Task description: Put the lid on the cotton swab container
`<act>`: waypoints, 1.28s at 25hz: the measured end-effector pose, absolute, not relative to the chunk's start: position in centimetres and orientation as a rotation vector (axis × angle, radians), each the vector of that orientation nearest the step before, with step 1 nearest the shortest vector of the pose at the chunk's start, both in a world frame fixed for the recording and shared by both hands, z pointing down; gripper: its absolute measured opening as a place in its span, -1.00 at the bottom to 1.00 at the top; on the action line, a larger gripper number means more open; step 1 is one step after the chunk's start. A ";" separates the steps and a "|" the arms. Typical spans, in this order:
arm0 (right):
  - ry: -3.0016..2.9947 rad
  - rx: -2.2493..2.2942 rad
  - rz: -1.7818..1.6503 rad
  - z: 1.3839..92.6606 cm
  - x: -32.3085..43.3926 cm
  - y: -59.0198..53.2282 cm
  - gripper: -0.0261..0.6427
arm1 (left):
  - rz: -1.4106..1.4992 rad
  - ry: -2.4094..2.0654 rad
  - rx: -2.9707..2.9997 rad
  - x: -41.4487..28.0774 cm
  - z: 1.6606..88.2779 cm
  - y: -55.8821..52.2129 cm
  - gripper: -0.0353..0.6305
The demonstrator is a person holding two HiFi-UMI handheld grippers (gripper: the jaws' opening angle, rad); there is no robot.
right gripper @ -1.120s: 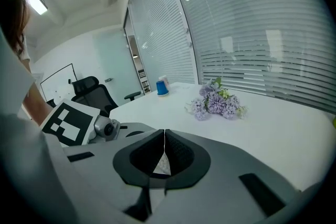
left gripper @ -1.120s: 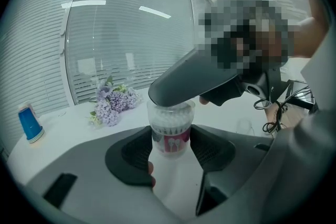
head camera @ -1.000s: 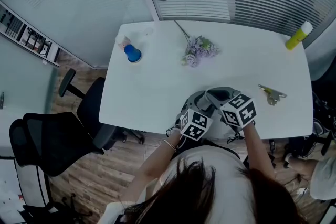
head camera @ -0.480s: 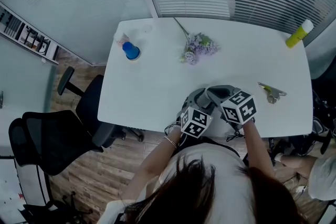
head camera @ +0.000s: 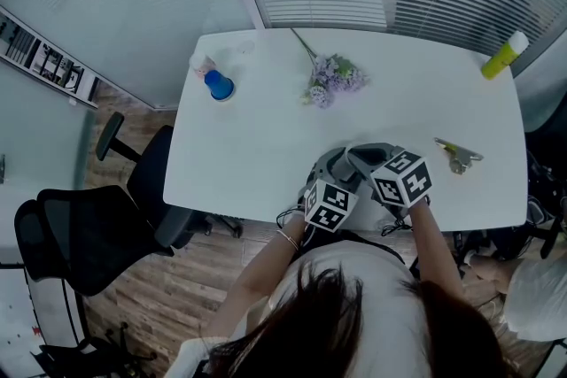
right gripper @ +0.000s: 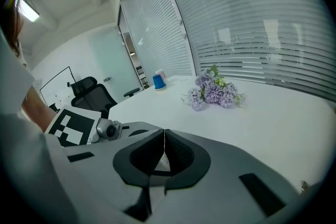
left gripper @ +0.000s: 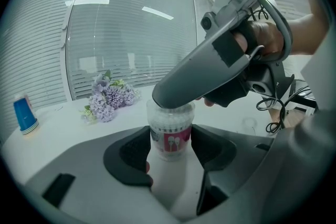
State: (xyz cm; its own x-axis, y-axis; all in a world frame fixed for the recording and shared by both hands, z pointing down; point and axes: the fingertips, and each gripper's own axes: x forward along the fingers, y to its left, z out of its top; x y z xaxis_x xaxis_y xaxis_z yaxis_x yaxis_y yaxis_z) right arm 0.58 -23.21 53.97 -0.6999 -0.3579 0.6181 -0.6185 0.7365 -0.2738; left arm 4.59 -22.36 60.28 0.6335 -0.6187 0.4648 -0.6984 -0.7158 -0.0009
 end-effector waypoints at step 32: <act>-2.430 0.843 0.713 52.8 1.2 -23.8 -0.83 | 0.632 -1.162 2.627 3.2 59.5 -21.3 -0.14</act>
